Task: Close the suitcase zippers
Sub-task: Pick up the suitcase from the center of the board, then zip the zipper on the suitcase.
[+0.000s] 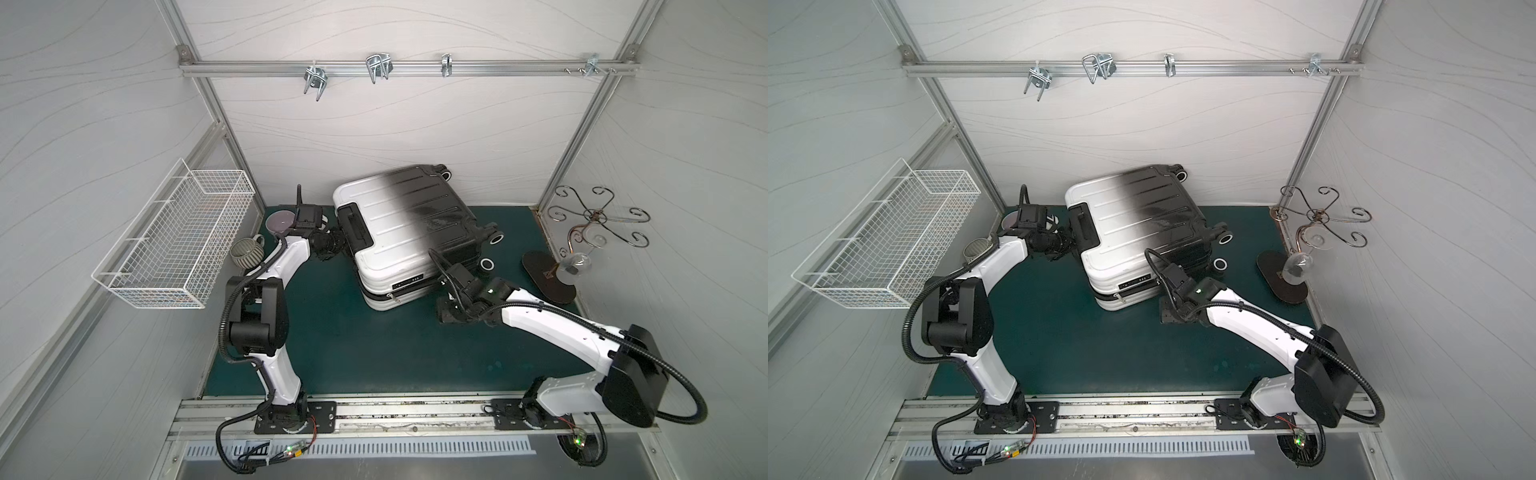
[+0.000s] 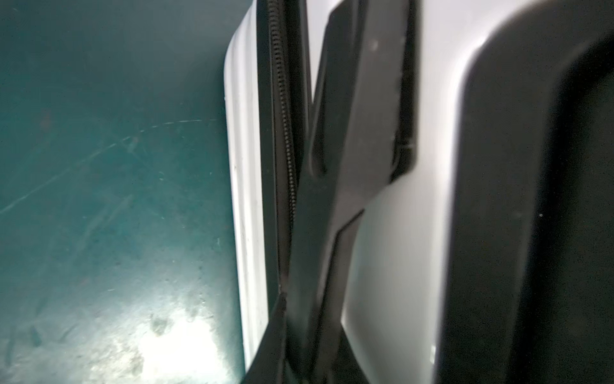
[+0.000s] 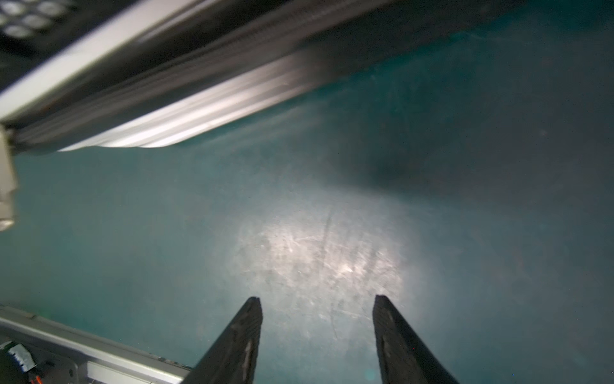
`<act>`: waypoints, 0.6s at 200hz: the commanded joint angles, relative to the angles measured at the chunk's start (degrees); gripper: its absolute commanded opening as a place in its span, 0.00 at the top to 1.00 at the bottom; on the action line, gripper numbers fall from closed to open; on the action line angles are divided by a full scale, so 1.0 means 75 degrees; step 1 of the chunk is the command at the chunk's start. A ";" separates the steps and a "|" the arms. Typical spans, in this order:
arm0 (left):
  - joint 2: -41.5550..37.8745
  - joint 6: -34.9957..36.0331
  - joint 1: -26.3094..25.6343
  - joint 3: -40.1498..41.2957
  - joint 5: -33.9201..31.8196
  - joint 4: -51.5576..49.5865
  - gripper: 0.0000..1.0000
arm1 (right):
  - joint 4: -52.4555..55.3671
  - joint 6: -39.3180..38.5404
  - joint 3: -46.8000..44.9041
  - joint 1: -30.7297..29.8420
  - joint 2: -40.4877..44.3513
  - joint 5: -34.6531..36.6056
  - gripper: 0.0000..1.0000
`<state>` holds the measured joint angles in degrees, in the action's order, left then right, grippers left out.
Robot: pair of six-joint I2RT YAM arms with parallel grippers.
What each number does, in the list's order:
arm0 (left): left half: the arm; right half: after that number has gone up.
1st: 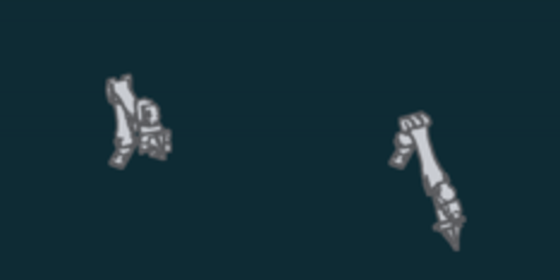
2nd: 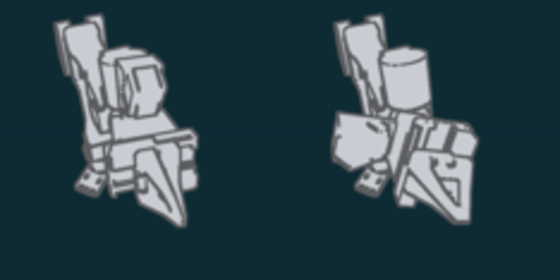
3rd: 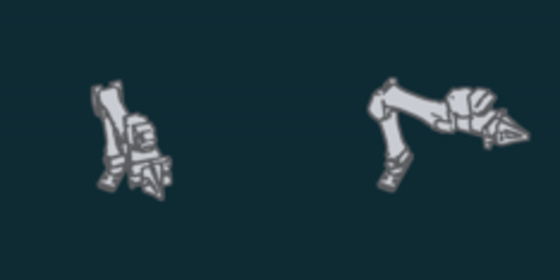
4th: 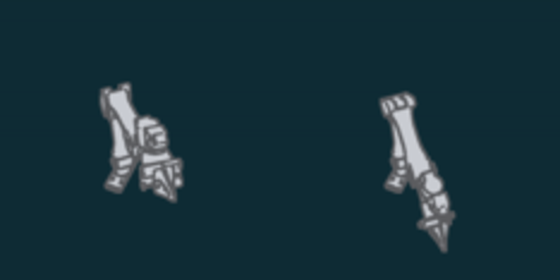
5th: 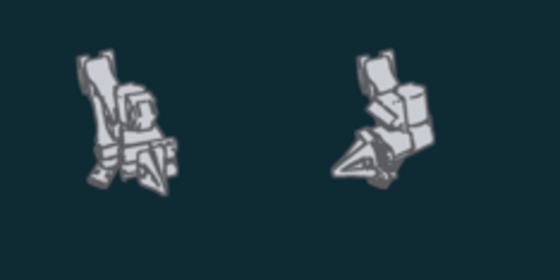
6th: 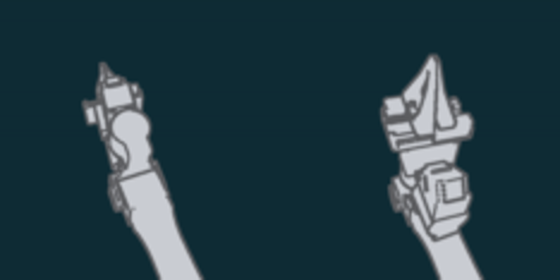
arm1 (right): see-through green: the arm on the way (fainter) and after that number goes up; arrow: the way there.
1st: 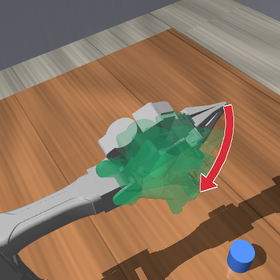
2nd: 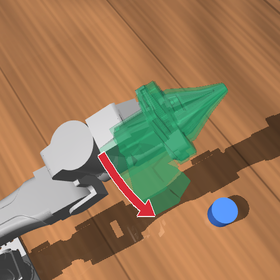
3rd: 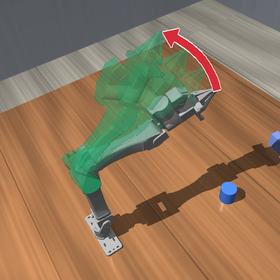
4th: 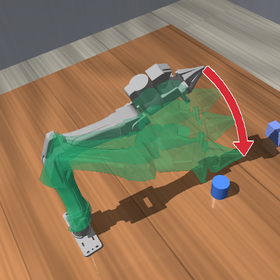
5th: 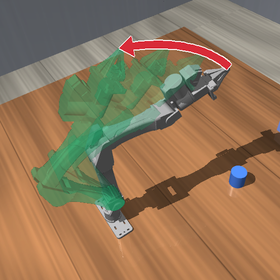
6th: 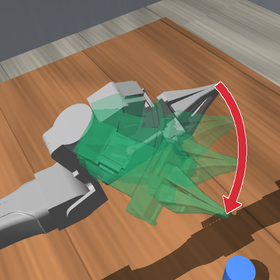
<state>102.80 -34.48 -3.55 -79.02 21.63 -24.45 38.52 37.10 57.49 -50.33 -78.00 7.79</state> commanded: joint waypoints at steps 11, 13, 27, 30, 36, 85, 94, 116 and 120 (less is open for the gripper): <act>-0.0862 -0.0053 -0.0670 -0.0493 0.0165 -0.0781 1.00 | -0.2286 -0.1982 -0.0768 -0.0842 0.0410 -0.0209 0.33; -0.0904 -0.0040 -0.0715 -0.0576 0.0131 -0.0885 1.00 | -0.2382 -0.2085 -0.0835 -0.0847 0.0455 -0.0287 0.32; -0.1185 0.0089 -0.1033 -0.1001 -0.0220 -0.1553 1.00 | -0.2917 -0.2579 -0.1194 -0.0818 0.0732 -0.0714 0.26; -0.1224 0.0104 -0.1098 -0.1066 -0.0299 -0.1668 1.00 | -0.3025 -0.2726 -0.1257 -0.0801 0.0798 -0.0839 0.25; -0.1276 0.0110 -0.1194 -0.1156 -0.0367 -0.1819 1.00 | -0.3207 -0.2901 -0.1370 -0.0790 0.0921 -0.0984 0.23; -0.1400 0.0050 -0.1550 -0.1756 -0.0433 -0.2289 1.00 | -0.3220 -0.3171 -0.1312 -0.0780 0.0832 -0.0577 0.23; -0.1367 0.0050 -0.1565 -0.1869 -0.0371 -0.2346 1.00 | -0.3301 -0.3169 -0.1323 -0.0770 0.0778 -0.0553 0.24; -0.1333 -0.0005 -0.1617 -0.1970 -0.0250 -0.2374 1.00 | -0.3828 -0.2983 -0.1350 -0.0772 0.0507 -0.0513 0.27; -0.1338 -0.0014 -0.1643 -0.1976 -0.0243 -0.2356 1.00 | -0.3928 -0.2906 -0.1350 -0.0778 0.0442 -0.0465 0.29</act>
<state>97.06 -38.44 -14.02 -87.18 13.78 -47.57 14.76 15.59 46.83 -56.38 -72.31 2.94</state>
